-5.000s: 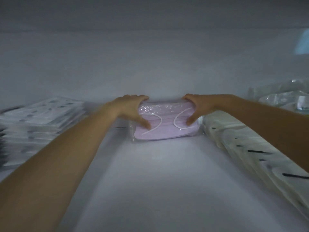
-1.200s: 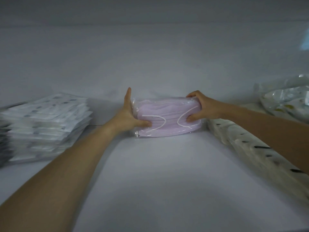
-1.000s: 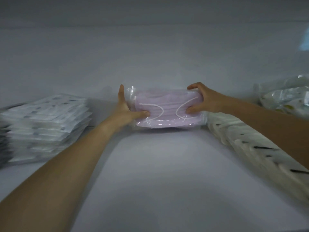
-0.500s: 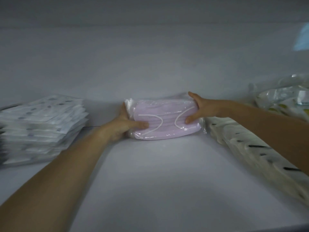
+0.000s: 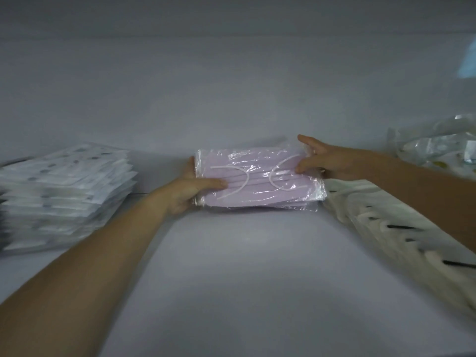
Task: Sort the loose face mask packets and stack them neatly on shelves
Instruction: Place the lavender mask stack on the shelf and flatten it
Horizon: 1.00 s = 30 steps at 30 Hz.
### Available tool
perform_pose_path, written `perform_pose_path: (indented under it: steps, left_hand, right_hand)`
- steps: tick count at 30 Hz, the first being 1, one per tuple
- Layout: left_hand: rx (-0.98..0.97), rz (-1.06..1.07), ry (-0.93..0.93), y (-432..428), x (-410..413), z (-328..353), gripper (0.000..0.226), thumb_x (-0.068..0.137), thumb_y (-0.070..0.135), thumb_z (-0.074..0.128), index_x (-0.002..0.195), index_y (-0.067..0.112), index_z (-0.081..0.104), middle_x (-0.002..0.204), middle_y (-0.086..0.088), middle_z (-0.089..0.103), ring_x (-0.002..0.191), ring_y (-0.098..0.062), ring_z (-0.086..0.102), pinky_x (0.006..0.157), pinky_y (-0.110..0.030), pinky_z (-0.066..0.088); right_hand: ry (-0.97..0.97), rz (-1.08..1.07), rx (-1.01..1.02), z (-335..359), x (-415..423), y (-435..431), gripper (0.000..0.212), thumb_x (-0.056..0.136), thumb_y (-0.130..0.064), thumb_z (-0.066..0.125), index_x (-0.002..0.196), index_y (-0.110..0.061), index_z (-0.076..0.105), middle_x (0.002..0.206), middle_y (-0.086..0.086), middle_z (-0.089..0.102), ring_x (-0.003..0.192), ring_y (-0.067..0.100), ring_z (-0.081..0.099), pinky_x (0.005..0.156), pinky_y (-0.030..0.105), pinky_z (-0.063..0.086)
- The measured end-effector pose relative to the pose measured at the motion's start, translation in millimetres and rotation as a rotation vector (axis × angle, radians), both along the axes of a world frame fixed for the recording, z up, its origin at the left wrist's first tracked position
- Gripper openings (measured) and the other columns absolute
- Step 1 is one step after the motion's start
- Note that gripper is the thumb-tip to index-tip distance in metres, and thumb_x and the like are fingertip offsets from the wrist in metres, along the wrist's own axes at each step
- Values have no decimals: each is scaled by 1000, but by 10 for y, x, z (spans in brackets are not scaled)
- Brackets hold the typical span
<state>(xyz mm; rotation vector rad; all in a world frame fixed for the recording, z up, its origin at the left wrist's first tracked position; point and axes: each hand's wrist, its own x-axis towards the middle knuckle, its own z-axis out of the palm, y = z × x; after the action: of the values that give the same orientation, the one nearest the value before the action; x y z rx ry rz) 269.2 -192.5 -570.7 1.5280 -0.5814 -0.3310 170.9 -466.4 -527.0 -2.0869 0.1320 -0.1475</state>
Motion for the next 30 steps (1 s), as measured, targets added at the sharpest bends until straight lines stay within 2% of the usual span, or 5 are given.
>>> perform_pose_path:
  steps: [6, 10, 15, 22, 30]
  left_hand:
    - [25, 21, -101, -19, 5, 9, 80, 69, -6, 76, 136, 15, 36, 128, -6, 59, 110, -17, 62, 92, -33, 51]
    - [141, -92, -164, -1, 9, -60, 108, 50, 8, 89, 141, 17, 30, 135, -2, 53, 123, -18, 53, 105, -41, 42]
    - [103, -48, -119, 3, 15, -90, 118, 43, 11, 87, 143, 19, 23, 137, -2, 50, 124, -18, 51, 105, -40, 43]
    - [99, -26, -106, -3, 2, -64, 120, 53, 0, 84, 148, 21, 15, 139, -3, 48, 125, -21, 51, 104, -45, 43]
    - [65, -3, -66, -18, -5, -80, 104, 67, -7, 78, 148, 21, 19, 139, -7, 49, 123, -24, 52, 103, -47, 43]
  right_hand:
    - [-93, 16, 58, -76, -17, 11, 86, 81, 8, 60, 147, -29, 19, 135, 5, 42, 97, 5, 53, 89, 18, 43]
    - [-3, 41, -139, -55, -52, 39, 89, 82, 0, 64, 149, -28, 11, 136, -1, 35, 109, 8, 46, 77, 8, 42]
    - [33, -23, -236, -2, -11, 49, 98, 81, -11, 68, 150, -25, 0, 154, 3, 17, 139, 16, 23, 109, 24, 23]
    - [-41, -70, 0, -167, 70, 128, 94, 81, 0, 63, 150, -23, 3, 150, 6, 23, 115, 14, 44, 90, 21, 38]
    - [-79, -85, 0, -135, 95, 206, 89, 82, 1, 62, 150, -20, 8, 149, 12, 27, 123, 18, 44, 98, 24, 37]
